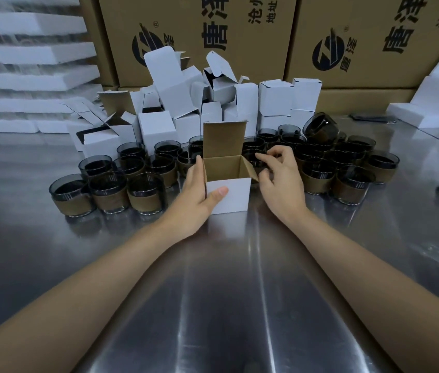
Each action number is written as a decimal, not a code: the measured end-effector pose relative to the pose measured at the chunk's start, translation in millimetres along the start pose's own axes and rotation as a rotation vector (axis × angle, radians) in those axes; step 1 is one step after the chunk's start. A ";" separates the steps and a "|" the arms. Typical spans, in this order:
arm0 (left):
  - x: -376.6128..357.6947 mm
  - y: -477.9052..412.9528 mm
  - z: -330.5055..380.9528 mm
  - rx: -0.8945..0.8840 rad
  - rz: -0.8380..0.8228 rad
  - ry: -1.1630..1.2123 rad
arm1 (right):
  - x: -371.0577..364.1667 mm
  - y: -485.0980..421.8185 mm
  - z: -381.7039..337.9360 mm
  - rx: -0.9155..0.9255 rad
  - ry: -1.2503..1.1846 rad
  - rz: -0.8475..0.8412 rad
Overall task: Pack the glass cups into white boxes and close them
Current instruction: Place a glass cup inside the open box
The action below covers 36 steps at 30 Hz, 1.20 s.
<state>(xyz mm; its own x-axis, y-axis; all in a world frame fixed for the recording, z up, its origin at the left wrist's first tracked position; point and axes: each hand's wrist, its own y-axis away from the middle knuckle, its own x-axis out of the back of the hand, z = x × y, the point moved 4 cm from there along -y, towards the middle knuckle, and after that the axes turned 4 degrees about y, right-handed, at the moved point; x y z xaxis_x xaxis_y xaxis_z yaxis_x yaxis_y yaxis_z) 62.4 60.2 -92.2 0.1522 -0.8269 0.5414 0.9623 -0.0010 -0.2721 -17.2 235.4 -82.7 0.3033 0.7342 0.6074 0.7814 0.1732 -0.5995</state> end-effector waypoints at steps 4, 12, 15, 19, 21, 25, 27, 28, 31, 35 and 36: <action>8.7 0.3 -1.7 -0.020 -0.004 0.001 | -0.8 1.2 5.0 0.020 0.154 -0.113; 11.6 4.3 -2.9 -0.013 0.043 0.063 | 16.1 11.6 8.4 -0.043 0.050 -0.035; 12.2 2.6 -4.2 -0.009 0.050 0.049 | 21.2 13.5 11.6 -0.053 -0.088 -0.089; 11.7 2.3 -6.3 -0.007 0.054 0.058 | 15.6 12.4 13.9 -0.031 -0.119 -0.220; 12.1 1.9 -7.2 -0.014 0.056 0.061 | 15.7 10.1 15.7 -0.068 -0.182 -0.198; 11.9 1.2 -9.0 -0.006 0.050 0.062 | 22.7 7.3 19.1 -0.147 -0.401 -0.114; 11.8 1.5 -8.7 -0.011 0.051 0.063 | 26.5 7.0 18.5 -0.234 -0.674 -0.080; 11.8 1.5 -8.6 -0.011 0.051 0.062 | 28.3 6.4 17.0 -0.279 -0.809 -0.072; 11.7 0.4 -8.5 -0.018 0.047 0.073 | 34.3 2.2 8.8 -0.370 -1.098 -0.054; 9.0 -0.2 -6.0 -0.022 0.029 0.098 | 46.8 -1.9 -13.3 -0.251 -1.113 -0.007; 8.4 0.0 -5.9 -0.029 0.027 0.089 | 51.2 -3.0 -20.4 -0.188 -1.080 0.010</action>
<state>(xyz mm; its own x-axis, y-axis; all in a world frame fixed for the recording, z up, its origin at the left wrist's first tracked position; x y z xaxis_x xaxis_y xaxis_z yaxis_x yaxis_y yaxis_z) 62.3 49.9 -92.4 0.1564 -0.8737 0.4607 0.9509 0.0071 -0.3093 7.1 259.1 -39.2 -0.2559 0.9392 -0.2292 0.8800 0.1282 -0.4573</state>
